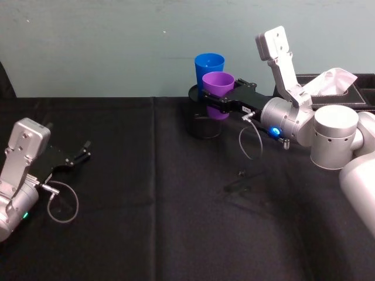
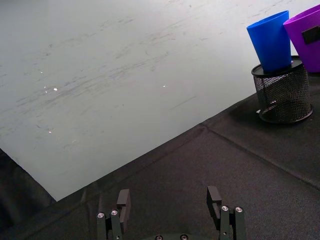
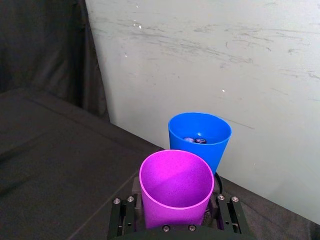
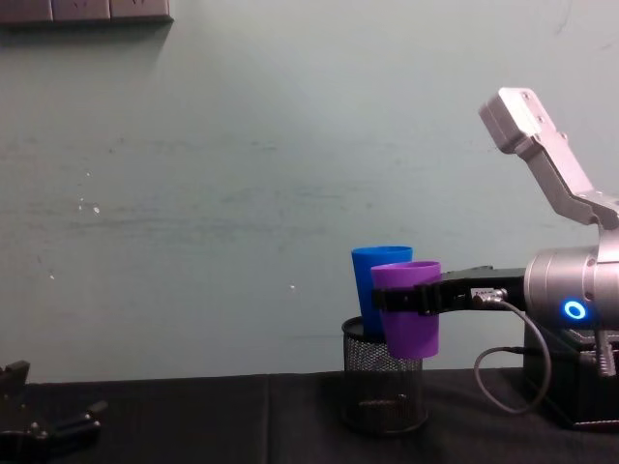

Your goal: Pick up one cup with a gripper and tap it against the other cup.

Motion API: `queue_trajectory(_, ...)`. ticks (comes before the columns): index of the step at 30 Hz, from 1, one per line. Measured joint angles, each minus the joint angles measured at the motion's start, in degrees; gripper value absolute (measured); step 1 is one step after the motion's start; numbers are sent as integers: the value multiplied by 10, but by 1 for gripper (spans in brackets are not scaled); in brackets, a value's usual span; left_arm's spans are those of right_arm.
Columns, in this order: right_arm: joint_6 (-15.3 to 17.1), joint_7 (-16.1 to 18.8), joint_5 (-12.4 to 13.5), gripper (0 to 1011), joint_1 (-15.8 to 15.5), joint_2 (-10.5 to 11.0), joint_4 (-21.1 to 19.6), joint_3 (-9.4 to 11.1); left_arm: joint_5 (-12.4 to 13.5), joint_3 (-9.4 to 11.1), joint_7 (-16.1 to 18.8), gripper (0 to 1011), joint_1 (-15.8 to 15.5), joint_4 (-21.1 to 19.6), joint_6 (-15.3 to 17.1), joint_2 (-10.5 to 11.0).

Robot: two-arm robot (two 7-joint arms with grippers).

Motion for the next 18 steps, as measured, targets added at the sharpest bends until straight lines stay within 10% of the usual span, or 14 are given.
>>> queue_trajectory(18, 0, 0, 0, 736, 0, 0, 0, 0, 0, 0, 0, 1000, 0, 0, 0, 0)
